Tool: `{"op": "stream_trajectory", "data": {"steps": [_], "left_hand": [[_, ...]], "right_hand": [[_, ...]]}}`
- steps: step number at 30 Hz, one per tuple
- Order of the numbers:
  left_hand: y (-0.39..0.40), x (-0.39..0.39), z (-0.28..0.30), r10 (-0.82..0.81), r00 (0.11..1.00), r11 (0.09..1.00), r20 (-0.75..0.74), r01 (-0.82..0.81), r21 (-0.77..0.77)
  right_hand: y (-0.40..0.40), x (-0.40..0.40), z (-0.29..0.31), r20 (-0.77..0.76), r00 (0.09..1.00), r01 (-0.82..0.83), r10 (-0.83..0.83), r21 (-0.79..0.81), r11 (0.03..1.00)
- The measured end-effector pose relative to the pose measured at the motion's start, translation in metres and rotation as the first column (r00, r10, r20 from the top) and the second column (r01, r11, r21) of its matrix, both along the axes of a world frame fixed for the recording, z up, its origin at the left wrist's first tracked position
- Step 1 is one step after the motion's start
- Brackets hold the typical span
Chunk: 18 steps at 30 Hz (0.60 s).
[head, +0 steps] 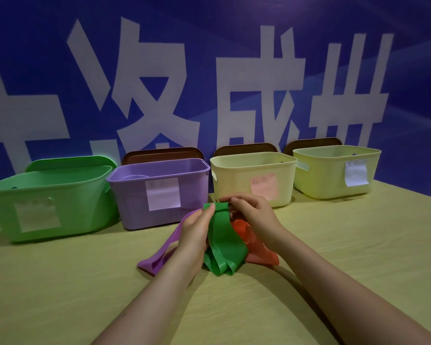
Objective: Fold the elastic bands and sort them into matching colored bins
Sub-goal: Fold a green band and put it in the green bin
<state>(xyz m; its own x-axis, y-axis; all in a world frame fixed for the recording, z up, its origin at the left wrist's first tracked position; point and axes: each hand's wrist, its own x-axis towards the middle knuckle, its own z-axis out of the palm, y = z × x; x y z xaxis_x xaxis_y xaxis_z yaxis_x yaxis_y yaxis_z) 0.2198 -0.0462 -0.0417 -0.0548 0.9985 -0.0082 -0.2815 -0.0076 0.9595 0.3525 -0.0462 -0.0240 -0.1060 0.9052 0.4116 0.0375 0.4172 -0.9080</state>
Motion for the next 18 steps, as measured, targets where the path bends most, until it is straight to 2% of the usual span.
{"op": "stream_trajectory", "data": {"steps": [2,13,18], "left_hand": [[-0.0017,0.0,0.0004,0.014,1.0,1.0,-0.008,-0.014,0.015],[-0.0088,0.0,0.0013,0.02,0.993,0.994,-0.12,-0.007,0.108],[-0.0101,-0.0025,0.002,0.101,0.956,0.975,-0.277,-0.04,0.218]], "right_hand": [[0.0005,-0.0014,-0.0001,-0.028,0.999,-0.02,0.019,-0.039,0.999],[0.0034,-0.0012,-0.0024,0.112,0.986,0.126,-0.122,-0.033,0.991],[0.0019,-0.0019,-0.0027,0.167,0.98,0.119,-0.113,-0.025,0.993]]}}
